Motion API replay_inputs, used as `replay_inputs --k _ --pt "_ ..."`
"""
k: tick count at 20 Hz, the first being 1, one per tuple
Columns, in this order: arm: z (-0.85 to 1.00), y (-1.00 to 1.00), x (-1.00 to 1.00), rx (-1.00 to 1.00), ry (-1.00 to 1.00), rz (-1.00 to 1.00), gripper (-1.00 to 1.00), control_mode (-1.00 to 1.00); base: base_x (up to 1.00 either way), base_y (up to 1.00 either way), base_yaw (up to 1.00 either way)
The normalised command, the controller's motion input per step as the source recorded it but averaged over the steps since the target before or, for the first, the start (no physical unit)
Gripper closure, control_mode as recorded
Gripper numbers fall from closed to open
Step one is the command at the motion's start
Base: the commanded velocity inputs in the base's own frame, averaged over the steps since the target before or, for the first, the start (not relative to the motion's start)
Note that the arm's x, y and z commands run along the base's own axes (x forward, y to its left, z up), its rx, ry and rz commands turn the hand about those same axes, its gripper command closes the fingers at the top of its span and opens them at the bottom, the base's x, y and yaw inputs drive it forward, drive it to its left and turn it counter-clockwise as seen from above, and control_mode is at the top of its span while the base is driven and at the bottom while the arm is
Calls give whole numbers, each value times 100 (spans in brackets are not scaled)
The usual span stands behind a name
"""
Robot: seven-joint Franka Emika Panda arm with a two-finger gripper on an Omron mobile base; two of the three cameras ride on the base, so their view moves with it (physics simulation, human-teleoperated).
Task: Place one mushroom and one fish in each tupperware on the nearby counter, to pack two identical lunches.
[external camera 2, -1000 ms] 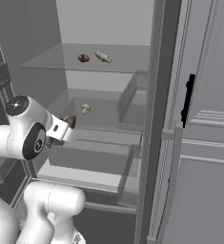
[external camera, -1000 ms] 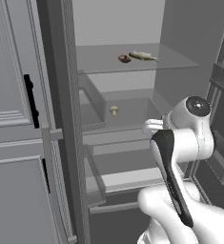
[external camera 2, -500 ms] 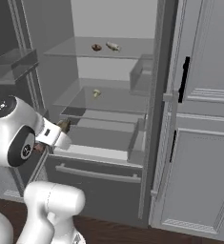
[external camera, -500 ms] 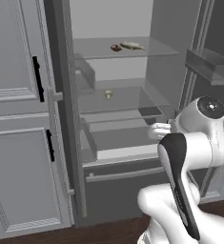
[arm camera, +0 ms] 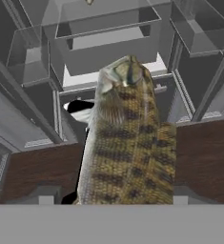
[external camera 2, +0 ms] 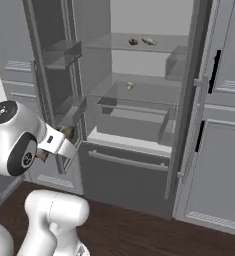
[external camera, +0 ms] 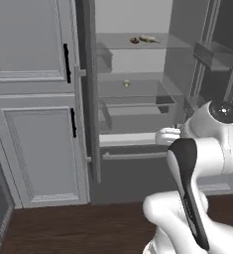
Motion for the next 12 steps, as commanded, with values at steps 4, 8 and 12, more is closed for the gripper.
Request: replay_inputs --k 4,8,12 --pt "0 0 0 0 0 0 100 100 6 78 54" --pt "0 0 0 0 0 0 100 100 31 90 54" --pt "0 0 0 0 0 0 100 100 67 57 45"
